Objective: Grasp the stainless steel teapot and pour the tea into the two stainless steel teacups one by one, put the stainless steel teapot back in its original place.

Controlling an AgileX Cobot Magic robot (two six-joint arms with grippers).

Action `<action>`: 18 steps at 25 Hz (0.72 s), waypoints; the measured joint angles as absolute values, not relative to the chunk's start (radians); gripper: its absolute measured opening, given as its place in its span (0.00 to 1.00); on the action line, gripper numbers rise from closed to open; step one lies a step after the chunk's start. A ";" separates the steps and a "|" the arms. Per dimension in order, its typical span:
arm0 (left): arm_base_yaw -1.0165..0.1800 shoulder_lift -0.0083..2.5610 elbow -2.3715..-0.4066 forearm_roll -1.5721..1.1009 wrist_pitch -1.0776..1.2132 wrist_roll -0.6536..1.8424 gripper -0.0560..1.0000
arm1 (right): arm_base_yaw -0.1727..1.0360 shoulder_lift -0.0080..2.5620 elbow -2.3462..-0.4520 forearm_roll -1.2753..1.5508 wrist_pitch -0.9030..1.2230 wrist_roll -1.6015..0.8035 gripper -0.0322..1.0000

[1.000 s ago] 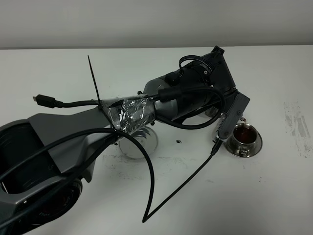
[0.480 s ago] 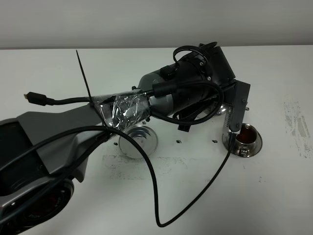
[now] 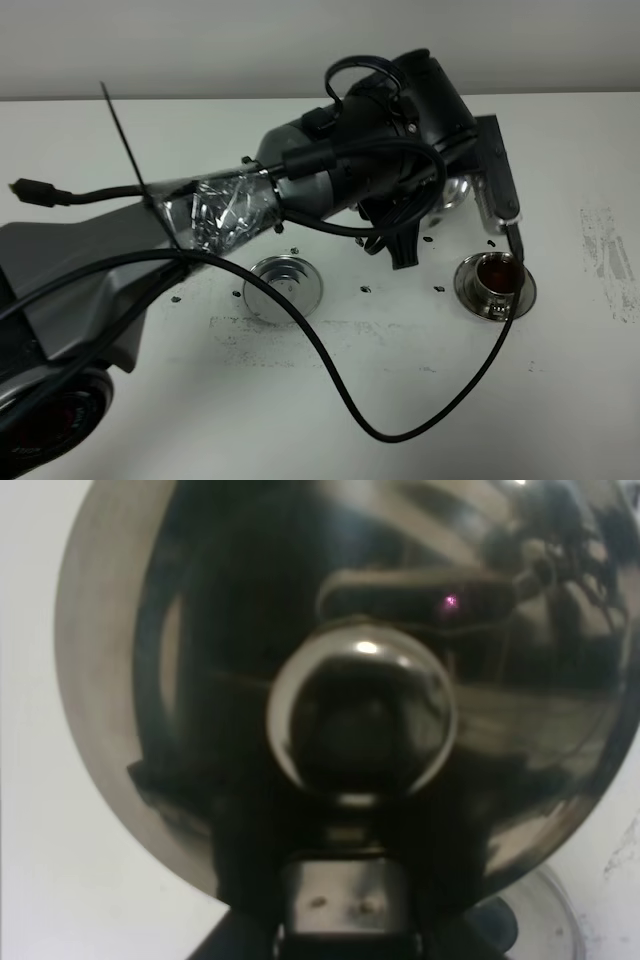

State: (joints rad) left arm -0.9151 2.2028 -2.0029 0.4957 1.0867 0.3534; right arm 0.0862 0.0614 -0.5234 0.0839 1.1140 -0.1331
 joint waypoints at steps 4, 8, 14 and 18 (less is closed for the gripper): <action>-0.915 2.162 -2.005 0.496 1.112 0.284 0.22 | 0.086 0.061 -0.523 0.084 1.114 -0.133 0.25; -0.915 2.114 -2.005 0.486 1.130 0.246 0.22 | 0.086 0.061 -0.523 0.085 1.114 -0.133 0.25; -0.905 2.063 -2.011 0.358 1.137 0.232 0.22 | 0.086 0.061 -0.523 0.085 1.114 -0.133 0.25; -0.896 2.062 -2.011 0.312 1.164 0.210 0.22 | 0.086 0.061 -0.523 0.085 1.114 -0.133 0.25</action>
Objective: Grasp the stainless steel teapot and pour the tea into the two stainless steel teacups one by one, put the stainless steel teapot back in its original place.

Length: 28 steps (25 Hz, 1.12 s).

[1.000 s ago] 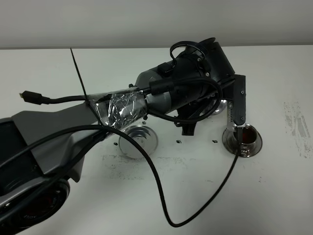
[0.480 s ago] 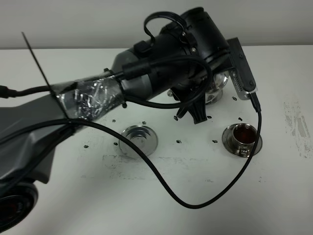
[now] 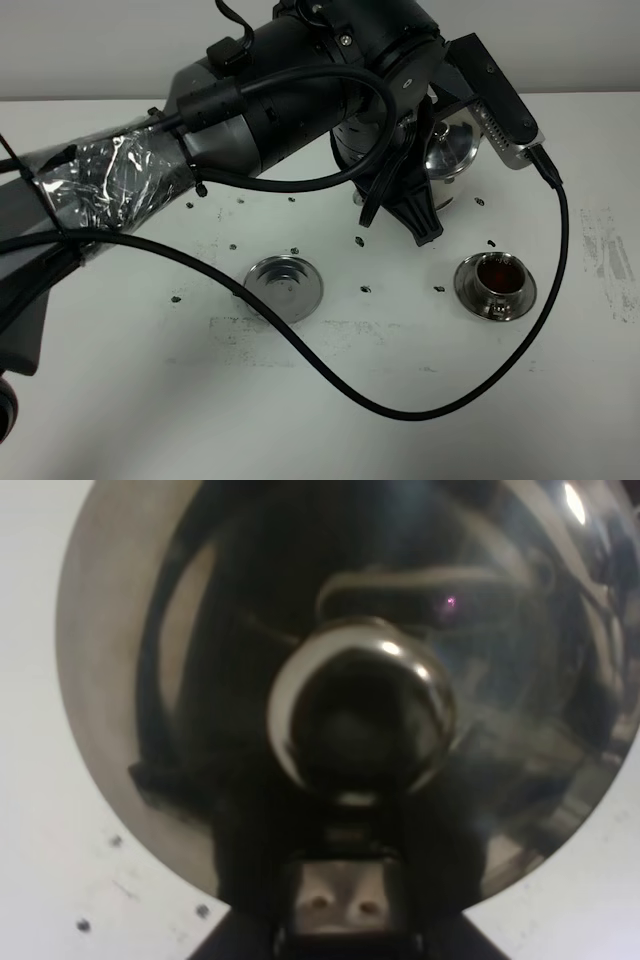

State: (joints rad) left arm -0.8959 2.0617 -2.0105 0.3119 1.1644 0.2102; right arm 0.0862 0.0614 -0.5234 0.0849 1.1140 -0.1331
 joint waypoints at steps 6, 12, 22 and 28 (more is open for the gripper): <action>-0.872 2.062 -1.978 0.255 1.166 0.189 0.22 | 0.086 0.061 -0.523 0.085 1.114 -0.133 0.25; -0.845 2.062 -1.832 0.184 1.082 0.188 0.22 | 0.086 0.061 -0.523 0.085 1.114 -0.133 0.25; -0.829 2.062 -1.658 0.148 0.921 0.186 0.22 | 0.086 0.061 -0.523 0.085 1.114 -0.133 0.25; -0.828 2.083 -1.611 0.141 0.858 0.186 0.22 | 0.086 0.061 -0.523 0.085 1.114 -0.133 0.25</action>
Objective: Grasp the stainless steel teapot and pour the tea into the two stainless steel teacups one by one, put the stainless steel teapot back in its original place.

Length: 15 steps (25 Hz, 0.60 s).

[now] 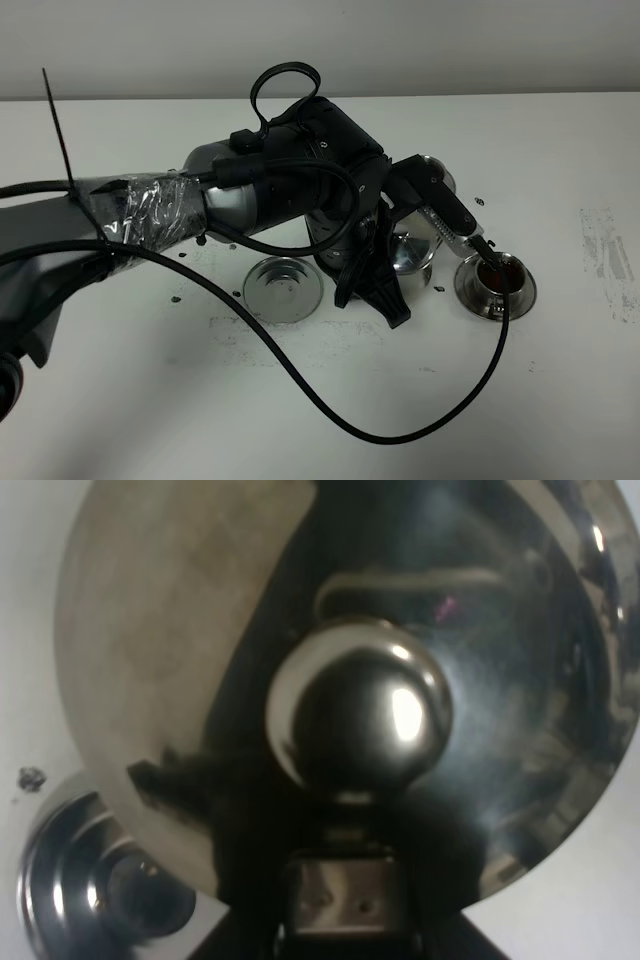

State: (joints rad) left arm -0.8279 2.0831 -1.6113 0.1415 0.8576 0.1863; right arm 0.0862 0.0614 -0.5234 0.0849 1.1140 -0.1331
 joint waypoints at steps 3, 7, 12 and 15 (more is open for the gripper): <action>-0.828 2.098 -1.592 0.123 0.826 0.186 0.22 | 0.086 0.061 -0.523 0.085 1.114 -0.133 0.25; -0.828 2.117 -1.574 0.120 0.807 0.187 0.22 | 0.086 0.061 -0.523 0.084 1.114 -0.133 0.25; -0.828 2.121 -1.573 0.120 0.804 0.187 0.22 | 0.086 0.061 -0.523 0.084 1.114 -0.133 0.25; -0.828 2.114 -1.573 0.117 0.802 0.187 0.22 | 0.086 0.061 -0.523 0.084 1.114 -0.133 0.25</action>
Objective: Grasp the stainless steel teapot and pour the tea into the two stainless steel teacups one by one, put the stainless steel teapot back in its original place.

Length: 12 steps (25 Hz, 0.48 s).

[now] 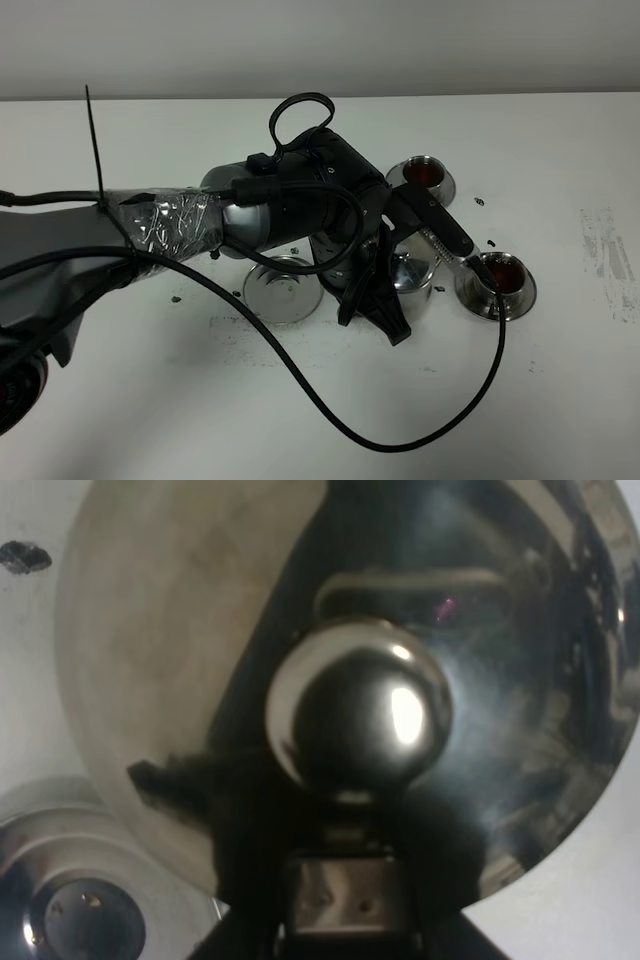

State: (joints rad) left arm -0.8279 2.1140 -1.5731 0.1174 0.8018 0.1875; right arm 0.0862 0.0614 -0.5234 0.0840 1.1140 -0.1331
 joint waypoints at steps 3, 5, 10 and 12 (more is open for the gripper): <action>-0.828 2.089 -1.572 0.116 0.804 0.184 0.22 | 0.086 0.061 -0.523 0.084 1.114 -0.133 0.25; -0.827 2.066 -1.571 0.115 0.814 0.182 0.22 | 0.086 0.061 -0.523 0.084 1.114 -0.133 0.25; -0.807 2.004 -1.535 0.114 0.823 0.165 0.22 | 0.086 0.061 -0.523 0.084 1.114 -0.133 0.25; -0.791 1.974 -1.495 0.116 0.813 0.158 0.22 | 0.086 0.061 -0.523 0.084 1.114 -0.133 0.25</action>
State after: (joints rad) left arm -0.7911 1.9745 -1.4951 0.1165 0.8133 0.1578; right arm 0.0862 0.0614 -0.5234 0.0840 1.1140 -0.1331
